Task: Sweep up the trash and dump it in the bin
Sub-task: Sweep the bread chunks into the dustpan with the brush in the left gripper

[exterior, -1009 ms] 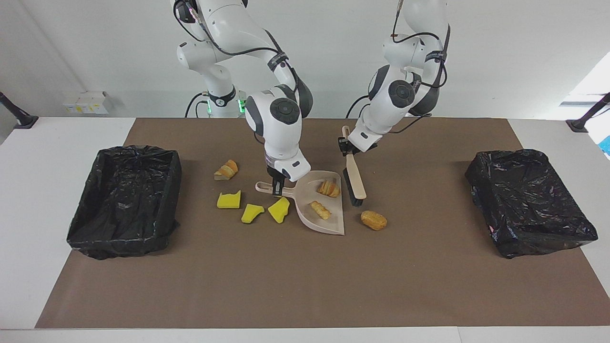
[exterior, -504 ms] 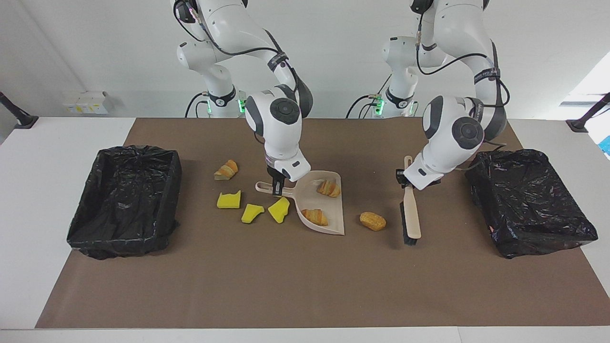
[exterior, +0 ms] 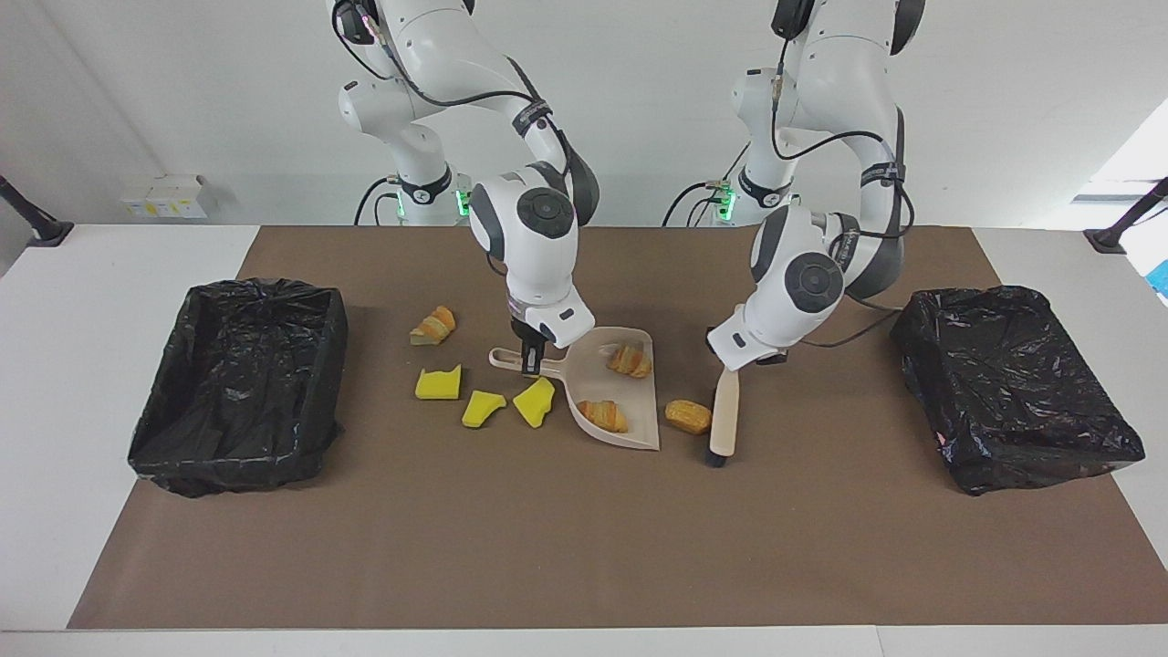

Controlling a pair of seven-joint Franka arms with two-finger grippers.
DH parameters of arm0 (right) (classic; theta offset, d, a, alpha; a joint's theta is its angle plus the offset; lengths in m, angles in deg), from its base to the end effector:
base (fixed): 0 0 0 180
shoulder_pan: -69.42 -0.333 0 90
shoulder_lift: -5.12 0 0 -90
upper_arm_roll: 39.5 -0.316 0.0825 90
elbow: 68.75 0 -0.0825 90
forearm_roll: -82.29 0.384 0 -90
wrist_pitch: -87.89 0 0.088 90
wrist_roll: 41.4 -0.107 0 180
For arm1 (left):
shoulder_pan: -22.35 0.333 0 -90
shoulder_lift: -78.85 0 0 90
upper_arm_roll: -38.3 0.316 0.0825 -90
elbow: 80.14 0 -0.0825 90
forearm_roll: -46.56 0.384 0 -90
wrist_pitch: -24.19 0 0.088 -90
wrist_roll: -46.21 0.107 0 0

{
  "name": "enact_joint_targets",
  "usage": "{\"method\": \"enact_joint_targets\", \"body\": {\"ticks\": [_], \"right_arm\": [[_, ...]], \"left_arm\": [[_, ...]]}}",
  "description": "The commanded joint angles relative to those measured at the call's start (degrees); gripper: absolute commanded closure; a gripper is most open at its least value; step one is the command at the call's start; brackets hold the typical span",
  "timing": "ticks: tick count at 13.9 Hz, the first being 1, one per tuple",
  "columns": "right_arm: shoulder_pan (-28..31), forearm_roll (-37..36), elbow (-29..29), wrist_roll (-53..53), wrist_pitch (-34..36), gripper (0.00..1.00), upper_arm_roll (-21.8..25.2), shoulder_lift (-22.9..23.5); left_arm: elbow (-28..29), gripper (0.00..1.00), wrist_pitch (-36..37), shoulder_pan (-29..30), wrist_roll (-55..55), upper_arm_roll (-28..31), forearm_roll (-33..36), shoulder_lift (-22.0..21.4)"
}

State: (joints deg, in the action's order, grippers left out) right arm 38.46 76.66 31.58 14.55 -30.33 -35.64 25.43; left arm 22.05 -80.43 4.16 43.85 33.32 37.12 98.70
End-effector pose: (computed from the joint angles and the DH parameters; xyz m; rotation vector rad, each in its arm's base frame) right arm 0.5732 0.2914 0.3662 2.2262 2.0770 -0.1031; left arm 0.5539 -0.2479 0.3420 2.9562 -0.4414 -0.5065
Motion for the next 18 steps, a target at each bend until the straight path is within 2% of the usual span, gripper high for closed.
{"method": "enact_joint_targets", "body": {"ticks": [1, 3, 9, 12, 14, 16, 18], "right_arm": [[0.11, -0.09, 0.3, -1.19, -1.14, 1.0, -0.27, 0.08], [0.63, 0.09, 1.35, -0.84, -1.14, 1.0, -0.35, 0.08], [1.43, 5.27, 1.97, 1.97, -1.93, 1.0, -0.35, -0.88], [2.74, 8.52, 1.88, 7.58, -1.85, 1.0, -0.35, -2.64], [3.71, 9.05, 1.8, 9.61, -1.67, 1.0, -0.35, -4.3], [5.73, 9.05, 1.8, 10.15, -0.62, 1.0, -0.27, -6.41], [8.01, 9.05, 1.71, 11.37, 0.52, 1.0, -0.27, -7.91]], "left_arm": [[0.82, 1.0, 1.97, -3.58, -5.52, 0.67, -4.44, -1.92], [0.56, 1.0, 1.79, -5.19, -6.78, 0.67, -4.88, -2.19], [0.21, 1.0, 8.02, -4.66, -5.9, 0.67, -4.36, -9.47], [0.82, 1.0, 12.5, -3.96, -5.99, 1.37, -4.18, -13.6], [1.0, 1.0, 16.01, 0.59, -2.5, 1.9, -4.18, -16.06], [0.91, 1.0, 17.34, 5.16, 2.95, 1.99, -4.18, -16.69], [1.08, 1.0, 17.35, 7.37, 3.32, 1.99, -3.75, -16.6]]}}
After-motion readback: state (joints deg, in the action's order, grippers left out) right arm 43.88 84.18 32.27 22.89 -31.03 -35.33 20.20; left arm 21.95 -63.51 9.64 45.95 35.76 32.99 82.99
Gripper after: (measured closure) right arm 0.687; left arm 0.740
